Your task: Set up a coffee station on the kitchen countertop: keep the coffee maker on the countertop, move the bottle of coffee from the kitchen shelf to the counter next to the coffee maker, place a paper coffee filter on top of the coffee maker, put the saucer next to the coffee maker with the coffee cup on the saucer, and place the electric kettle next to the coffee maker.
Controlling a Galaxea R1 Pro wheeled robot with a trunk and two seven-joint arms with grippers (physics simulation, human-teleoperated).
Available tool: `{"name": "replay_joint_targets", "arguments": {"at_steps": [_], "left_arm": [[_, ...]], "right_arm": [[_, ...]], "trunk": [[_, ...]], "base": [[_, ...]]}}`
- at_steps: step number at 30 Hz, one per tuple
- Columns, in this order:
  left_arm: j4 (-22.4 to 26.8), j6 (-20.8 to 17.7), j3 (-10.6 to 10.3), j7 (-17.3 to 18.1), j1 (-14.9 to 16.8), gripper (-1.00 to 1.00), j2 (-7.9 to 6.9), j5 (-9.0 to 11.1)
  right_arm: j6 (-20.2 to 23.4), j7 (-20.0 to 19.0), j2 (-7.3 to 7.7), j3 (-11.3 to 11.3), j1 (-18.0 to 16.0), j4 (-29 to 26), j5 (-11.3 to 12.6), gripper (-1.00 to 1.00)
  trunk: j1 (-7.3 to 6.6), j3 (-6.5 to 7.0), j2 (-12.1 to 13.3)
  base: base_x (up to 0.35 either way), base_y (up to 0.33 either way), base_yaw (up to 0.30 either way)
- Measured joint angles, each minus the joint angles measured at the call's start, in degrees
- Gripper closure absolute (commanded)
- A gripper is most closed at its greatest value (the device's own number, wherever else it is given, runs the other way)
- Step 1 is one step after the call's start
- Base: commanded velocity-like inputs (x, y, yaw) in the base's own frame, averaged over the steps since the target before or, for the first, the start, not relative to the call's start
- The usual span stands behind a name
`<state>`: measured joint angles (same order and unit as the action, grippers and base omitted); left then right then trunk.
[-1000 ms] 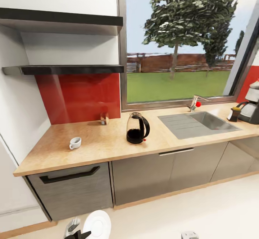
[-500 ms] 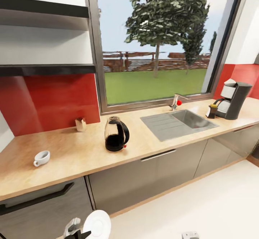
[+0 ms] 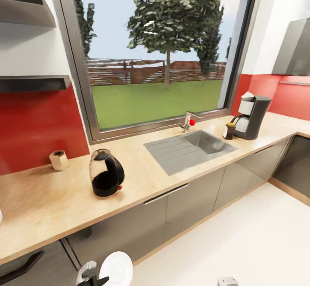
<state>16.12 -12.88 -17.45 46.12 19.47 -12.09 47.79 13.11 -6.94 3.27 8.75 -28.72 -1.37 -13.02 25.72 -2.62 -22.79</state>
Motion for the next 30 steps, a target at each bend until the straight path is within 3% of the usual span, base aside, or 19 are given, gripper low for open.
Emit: {"name": "replay_joint_targets", "arguments": {"at_steps": [30], "left_arm": [[-0.9, 0.0, 0.0, 0.0, 0.0, 1.0, 0.0, 0.1]], "right_arm": [[0.0, 0.3, 0.78, 0.0, 0.1, 0.0, -0.1, -1.0]], "trunk": [[0.01, -0.7, 0.0]], "base": [[0.18, -0.229, -0.28]]}}
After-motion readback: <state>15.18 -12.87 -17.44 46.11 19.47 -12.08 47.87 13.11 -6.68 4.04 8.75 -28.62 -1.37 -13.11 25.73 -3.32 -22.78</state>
